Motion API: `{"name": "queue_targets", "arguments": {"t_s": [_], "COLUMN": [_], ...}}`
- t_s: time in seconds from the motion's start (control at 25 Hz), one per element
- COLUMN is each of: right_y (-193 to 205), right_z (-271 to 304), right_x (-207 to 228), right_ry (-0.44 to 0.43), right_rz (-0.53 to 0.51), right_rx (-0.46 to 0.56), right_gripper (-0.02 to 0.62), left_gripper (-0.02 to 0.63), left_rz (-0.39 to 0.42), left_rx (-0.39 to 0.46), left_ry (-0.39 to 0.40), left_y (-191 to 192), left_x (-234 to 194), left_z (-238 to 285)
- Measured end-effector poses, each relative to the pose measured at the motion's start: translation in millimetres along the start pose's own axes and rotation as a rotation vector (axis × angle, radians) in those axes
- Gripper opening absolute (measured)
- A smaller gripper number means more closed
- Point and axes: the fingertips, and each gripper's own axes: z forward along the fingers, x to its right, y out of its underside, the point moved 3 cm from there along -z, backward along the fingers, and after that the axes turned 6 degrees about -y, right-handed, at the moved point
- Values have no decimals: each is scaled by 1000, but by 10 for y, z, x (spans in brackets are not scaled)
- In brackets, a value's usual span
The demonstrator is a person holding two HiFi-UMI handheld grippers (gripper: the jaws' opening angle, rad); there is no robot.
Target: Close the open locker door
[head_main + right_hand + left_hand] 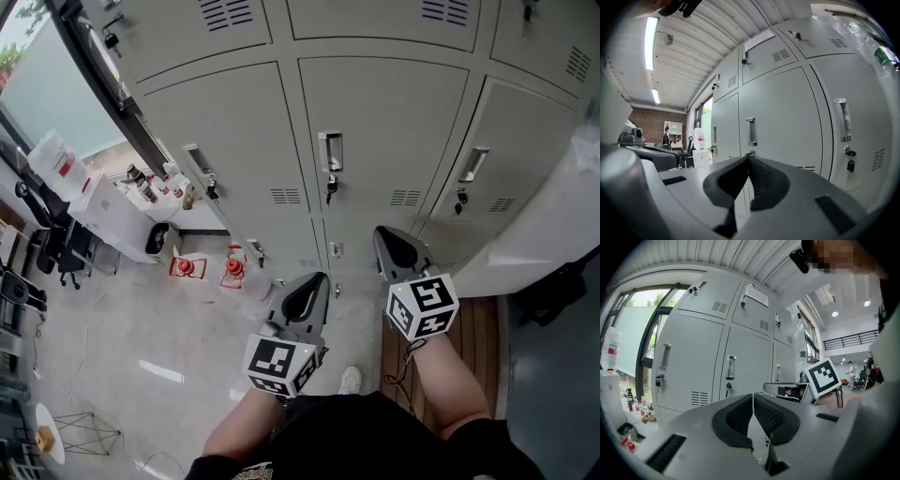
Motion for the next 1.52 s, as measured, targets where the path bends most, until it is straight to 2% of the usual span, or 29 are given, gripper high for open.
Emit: {"name": "queue_targets", "arguments": {"t_s": [0.24,0.8,1.04,1.52], "right_y": [78,190,305,406], "right_z": [-174,-747,-889,-953], "right_x": [-381,-1362,-1772,-2188], "right_ry": [15,103,117,133], "right_rz": [29,15,24,26], "right_rx": [9,6,-11,-17], "right_gripper": [54,54,54,54], "left_gripper": [21,21,21,21], "left_rz": [-2,-16,-25,-31], "left_rx": [-5,-3,-11,-10], "left_ry": [40,172,206,238], "left_y": [20,135,218,301], "left_x": [-110,-123,-159,-306], "left_z": [-222,-1003,-1334,-1653]}}
